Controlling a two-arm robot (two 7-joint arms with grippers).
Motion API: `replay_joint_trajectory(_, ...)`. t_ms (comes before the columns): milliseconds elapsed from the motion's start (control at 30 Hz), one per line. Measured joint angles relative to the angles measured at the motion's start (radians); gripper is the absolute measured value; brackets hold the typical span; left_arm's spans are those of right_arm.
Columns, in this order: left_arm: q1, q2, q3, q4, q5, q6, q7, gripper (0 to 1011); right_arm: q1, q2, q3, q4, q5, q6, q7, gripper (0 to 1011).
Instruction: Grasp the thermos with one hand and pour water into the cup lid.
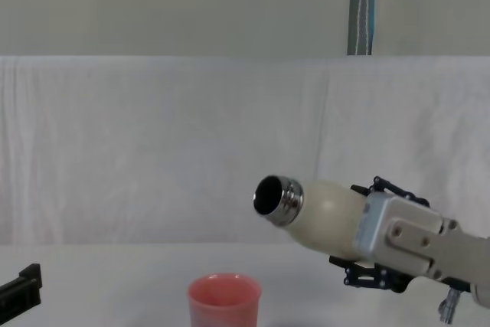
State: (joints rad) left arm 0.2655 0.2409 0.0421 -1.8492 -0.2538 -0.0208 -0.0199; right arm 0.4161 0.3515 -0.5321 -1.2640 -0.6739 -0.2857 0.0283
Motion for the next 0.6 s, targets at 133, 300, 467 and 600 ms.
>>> replay_joint_trajectory(133, 0.0, 0.0, 0.0, 0.0, 0.0, 0.0, 0.0, 1001, 0.012, -0.006, -0.012, 0.022, -0.018, 0.001, -0.009, 950)
replay_joint_trajectory(300, 0.0, 0.0, 0.0, 0.0, 0.0, 0.0, 0.0, 1001, 0.025, -0.012, -0.027, 0.043, -0.042, 0.01, -0.026, 950)
replay_joint_trajectory(467, 0.0, 0.0, 0.0, 0.0, 0.0, 0.0, 0.0, 1001, 0.041, -0.014, -0.045, 0.062, -0.071, 0.017, -0.043, 950)
replay_joint_trajectory(600, 0.0, 0.0, 0.0, 0.0, 0.0, 0.0, 0.0, 1001, 0.049, -0.014, -0.055, 0.068, -0.083, 0.019, -0.05, 950)
